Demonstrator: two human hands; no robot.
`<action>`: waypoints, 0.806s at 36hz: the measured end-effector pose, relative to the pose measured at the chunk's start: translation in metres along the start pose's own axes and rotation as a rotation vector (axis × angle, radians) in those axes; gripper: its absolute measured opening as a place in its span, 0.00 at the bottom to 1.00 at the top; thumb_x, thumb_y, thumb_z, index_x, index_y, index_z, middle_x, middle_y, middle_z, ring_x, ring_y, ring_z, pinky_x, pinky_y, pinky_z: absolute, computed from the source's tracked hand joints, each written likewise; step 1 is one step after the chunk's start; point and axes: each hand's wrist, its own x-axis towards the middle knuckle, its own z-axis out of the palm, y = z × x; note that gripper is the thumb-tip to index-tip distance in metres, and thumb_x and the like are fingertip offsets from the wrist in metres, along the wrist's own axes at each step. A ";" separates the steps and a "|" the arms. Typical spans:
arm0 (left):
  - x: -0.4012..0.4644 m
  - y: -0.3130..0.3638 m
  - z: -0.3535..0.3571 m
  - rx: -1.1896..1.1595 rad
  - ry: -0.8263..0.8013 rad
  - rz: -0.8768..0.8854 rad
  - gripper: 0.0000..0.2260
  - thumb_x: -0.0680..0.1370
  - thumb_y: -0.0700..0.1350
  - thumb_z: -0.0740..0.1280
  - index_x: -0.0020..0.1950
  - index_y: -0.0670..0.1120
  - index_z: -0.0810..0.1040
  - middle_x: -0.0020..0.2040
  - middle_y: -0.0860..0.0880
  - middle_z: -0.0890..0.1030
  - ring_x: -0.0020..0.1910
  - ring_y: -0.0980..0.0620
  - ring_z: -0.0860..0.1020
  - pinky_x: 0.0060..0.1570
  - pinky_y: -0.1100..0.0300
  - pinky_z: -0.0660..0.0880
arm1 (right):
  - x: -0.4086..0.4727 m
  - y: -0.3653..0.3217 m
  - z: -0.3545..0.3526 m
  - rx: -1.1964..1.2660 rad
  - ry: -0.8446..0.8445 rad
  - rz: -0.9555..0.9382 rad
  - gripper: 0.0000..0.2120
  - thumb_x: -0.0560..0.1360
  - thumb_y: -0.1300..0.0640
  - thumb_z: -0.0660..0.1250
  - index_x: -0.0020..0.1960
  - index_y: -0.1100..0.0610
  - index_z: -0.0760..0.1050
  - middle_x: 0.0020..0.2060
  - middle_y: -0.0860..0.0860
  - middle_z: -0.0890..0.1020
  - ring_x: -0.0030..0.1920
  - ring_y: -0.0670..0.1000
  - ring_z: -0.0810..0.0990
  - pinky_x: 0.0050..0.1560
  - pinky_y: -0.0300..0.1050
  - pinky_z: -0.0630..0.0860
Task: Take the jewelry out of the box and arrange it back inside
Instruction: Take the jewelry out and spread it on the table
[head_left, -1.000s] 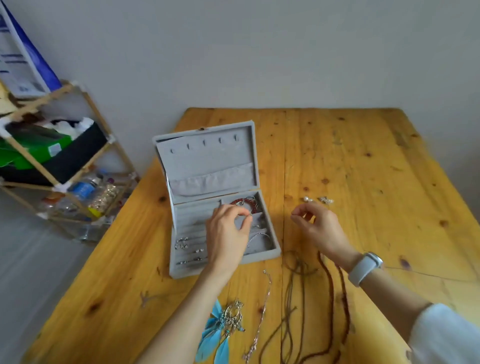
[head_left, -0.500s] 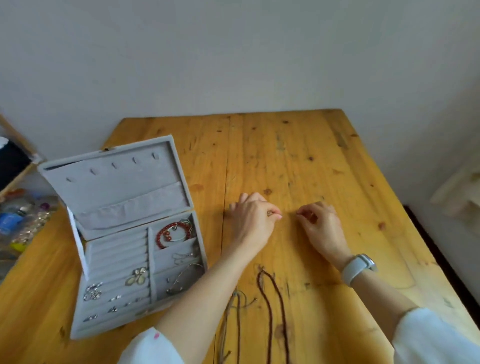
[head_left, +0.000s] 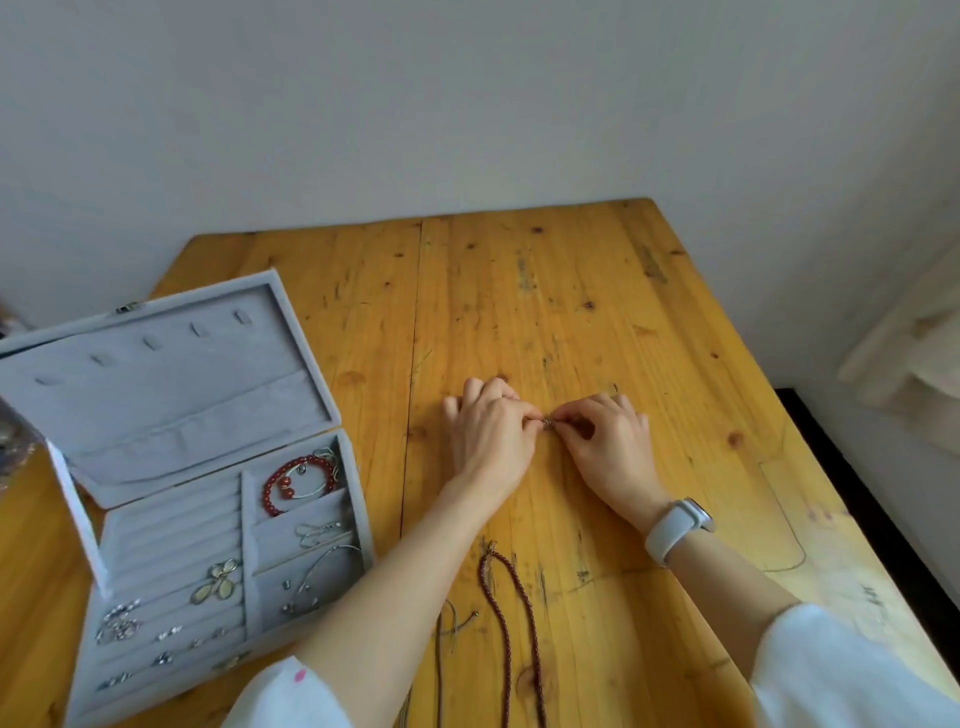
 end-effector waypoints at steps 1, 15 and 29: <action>0.000 -0.001 0.000 0.002 -0.005 -0.007 0.09 0.76 0.51 0.66 0.54 0.54 0.81 0.55 0.54 0.76 0.58 0.52 0.66 0.51 0.56 0.55 | -0.001 0.000 0.000 0.005 -0.002 -0.004 0.05 0.75 0.55 0.65 0.48 0.51 0.79 0.44 0.47 0.79 0.47 0.49 0.69 0.45 0.43 0.57; -0.027 -0.019 -0.027 -0.084 0.120 -0.008 0.10 0.76 0.48 0.66 0.56 0.52 0.80 0.56 0.54 0.75 0.59 0.53 0.68 0.55 0.56 0.55 | -0.015 -0.017 -0.013 0.121 -0.013 -0.027 0.09 0.75 0.61 0.63 0.55 0.55 0.76 0.44 0.47 0.75 0.48 0.50 0.72 0.51 0.49 0.69; -0.154 -0.131 -0.095 -0.069 0.380 -0.307 0.09 0.70 0.45 0.63 0.44 0.49 0.82 0.43 0.50 0.81 0.45 0.45 0.79 0.45 0.51 0.68 | -0.070 -0.148 0.030 0.321 -0.224 -0.303 0.07 0.72 0.65 0.64 0.47 0.57 0.79 0.41 0.51 0.80 0.45 0.51 0.75 0.48 0.39 0.69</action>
